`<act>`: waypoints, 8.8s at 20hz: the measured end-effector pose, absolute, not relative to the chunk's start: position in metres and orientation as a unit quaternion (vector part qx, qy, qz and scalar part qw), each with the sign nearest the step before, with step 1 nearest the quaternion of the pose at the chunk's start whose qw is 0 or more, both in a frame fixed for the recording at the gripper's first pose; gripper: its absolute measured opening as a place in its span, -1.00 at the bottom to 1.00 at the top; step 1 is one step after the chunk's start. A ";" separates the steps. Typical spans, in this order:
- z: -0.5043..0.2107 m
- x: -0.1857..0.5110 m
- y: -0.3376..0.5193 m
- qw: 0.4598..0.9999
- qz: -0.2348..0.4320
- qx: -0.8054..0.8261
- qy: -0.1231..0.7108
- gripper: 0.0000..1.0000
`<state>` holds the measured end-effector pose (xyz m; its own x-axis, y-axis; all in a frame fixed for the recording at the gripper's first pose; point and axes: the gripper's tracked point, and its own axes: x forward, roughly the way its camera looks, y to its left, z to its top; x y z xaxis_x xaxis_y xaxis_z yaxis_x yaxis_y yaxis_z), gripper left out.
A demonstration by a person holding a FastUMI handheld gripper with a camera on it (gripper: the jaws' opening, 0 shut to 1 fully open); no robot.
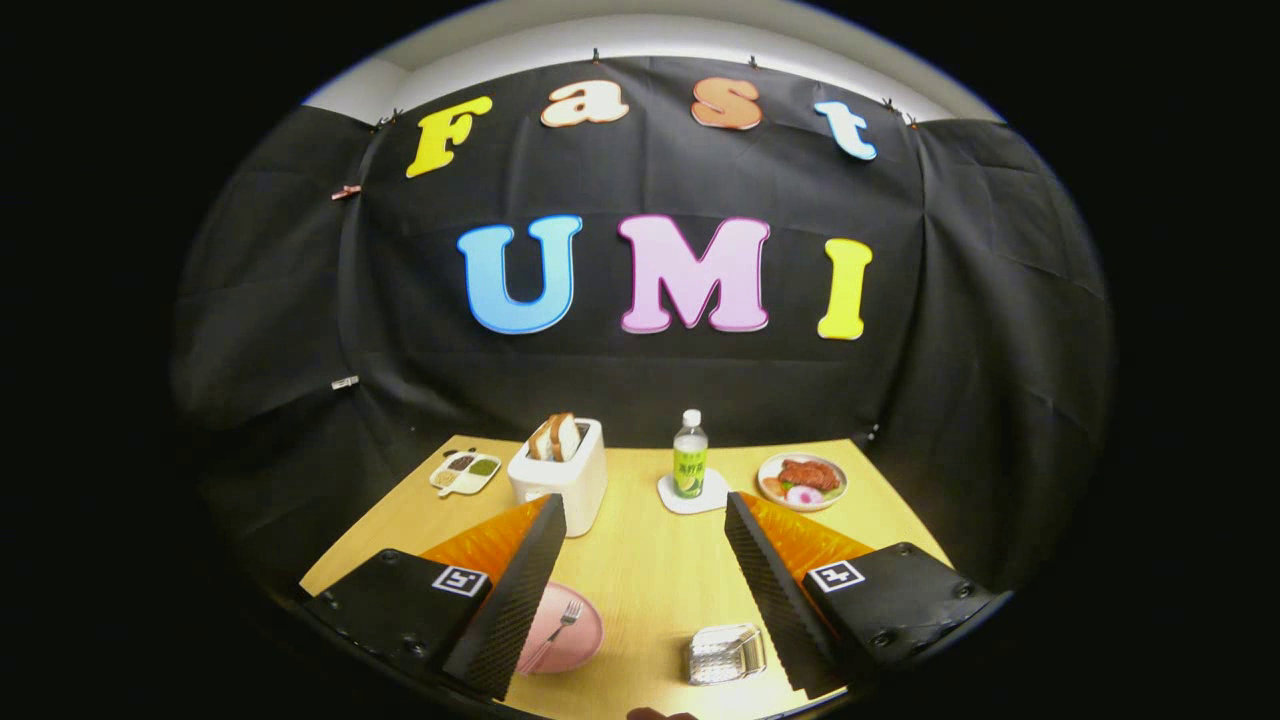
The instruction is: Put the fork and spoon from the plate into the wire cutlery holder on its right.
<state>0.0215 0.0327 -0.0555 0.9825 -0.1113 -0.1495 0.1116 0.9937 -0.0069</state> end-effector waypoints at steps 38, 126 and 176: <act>-0.388 0.034 0.132 0.815 -0.026 0.031 0.578 -0.72; -0.298 0.055 0.176 0.851 0.053 0.113 0.510 0.95; -0.264 -0.059 0.100 0.769 0.148 0.089 0.616 -0.81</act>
